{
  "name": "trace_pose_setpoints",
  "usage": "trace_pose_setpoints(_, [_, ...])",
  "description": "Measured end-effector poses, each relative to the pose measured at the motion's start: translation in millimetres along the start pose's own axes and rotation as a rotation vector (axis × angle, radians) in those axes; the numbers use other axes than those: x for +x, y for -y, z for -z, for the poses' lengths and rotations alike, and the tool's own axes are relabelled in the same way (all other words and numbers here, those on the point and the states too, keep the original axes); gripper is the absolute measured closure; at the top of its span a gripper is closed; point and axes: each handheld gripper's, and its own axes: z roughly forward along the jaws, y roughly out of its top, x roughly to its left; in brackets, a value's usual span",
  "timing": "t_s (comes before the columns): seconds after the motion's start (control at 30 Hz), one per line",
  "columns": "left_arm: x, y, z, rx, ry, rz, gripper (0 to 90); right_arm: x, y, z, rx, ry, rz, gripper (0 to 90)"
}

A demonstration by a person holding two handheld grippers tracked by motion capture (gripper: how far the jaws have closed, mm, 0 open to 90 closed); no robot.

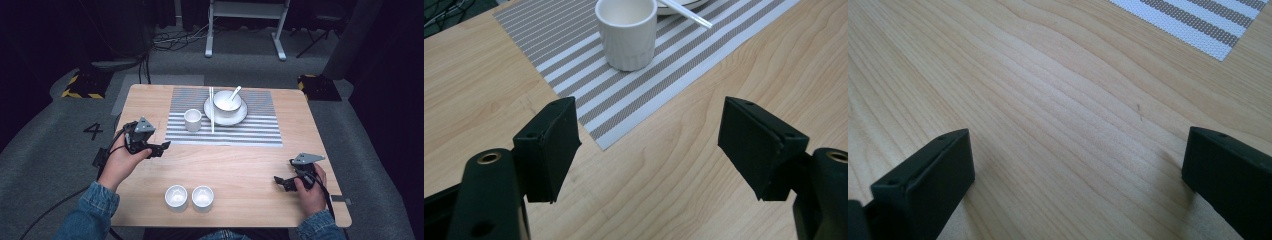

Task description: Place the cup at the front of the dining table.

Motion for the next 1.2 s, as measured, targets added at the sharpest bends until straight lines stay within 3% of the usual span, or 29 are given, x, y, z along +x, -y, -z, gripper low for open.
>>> trace_pose_setpoints(0.2, [-5.1, 16.2, 6.6, -0.007, -0.033, -0.013, 25.0, 0.0, 0.0, 0.0, 0.0, 0.0, 0.0, 0.6])
trace_pose_setpoints(0.37, [-8.6, 28.6, 11.0, -0.005, -0.027, -0.007, 24.9, 0.0, 0.0, 0.0, 0.0, 0.0, 0.0, 0.6])
trace_pose_setpoints(0.83, [-17.6, 72.6, 16.4, -0.025, -0.034, 0.048, 24.8, 0.0, 0.0, 0.0, 0.0, 0.0, 0.0, 0.6])
trace_pose_setpoints(1.03, [-23.5, 90.0, 23.2, -0.033, -0.057, 0.058, 24.5, 0.0, 0.0, 0.0, 0.0, 0.0, -0.001, 0.6])
trace_pose_setpoints(1.2, [-30.9, 106.6, 24.0, -0.074, -0.06, 0.098, 23.4, 0.0, 0.0, 0.0, 0.0, 0.0, 0.0, 0.6])
